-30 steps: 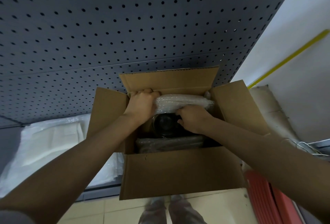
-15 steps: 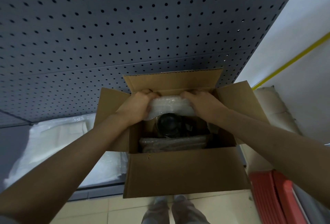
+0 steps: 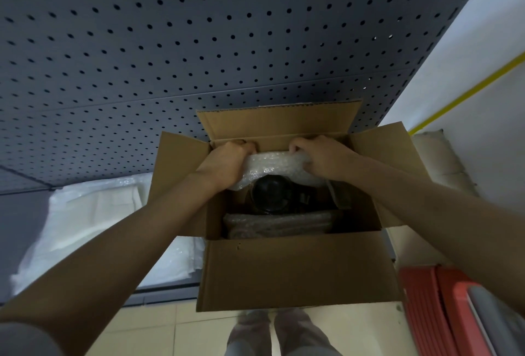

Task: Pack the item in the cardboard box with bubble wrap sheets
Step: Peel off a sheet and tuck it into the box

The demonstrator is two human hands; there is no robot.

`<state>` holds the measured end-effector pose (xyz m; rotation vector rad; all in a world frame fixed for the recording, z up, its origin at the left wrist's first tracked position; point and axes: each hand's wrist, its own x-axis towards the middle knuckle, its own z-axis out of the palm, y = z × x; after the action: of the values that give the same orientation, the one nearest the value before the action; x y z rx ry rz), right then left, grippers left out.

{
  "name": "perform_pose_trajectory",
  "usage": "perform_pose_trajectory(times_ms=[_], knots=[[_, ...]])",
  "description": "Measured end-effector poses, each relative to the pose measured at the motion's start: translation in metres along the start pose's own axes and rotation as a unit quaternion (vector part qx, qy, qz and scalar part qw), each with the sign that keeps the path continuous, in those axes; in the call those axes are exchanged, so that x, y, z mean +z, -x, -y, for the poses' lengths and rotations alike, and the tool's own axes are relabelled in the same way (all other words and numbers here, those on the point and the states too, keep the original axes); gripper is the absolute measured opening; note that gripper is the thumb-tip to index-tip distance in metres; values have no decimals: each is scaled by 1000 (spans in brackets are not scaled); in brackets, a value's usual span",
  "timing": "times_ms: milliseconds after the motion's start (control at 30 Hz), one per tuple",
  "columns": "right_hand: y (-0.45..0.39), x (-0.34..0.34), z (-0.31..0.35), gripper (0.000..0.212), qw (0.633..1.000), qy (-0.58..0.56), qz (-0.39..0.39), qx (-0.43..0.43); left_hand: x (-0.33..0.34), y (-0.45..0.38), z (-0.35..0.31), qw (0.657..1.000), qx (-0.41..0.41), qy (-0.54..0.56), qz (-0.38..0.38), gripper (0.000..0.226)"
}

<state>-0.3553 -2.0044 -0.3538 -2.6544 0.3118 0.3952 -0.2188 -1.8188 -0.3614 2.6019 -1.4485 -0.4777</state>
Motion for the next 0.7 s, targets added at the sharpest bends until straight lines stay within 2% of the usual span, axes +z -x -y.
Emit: perform_pose_trajectory(times_ms=[167,400,567,700], knots=[[3,-3,-1,52,1000,-5,19,-8,-5,6,-3,999,-3,-52,2,45],[-16,2,1,37,994,98,40,-1,0,-8,0,996,-4,-86,-12,43],[-29,8,9,29,985,154,78,13,11,-17,1,994,-21,-105,23,32],[-41,19,8,23,977,195,80,29,21,-26,0,992,-49,-103,46,29]])
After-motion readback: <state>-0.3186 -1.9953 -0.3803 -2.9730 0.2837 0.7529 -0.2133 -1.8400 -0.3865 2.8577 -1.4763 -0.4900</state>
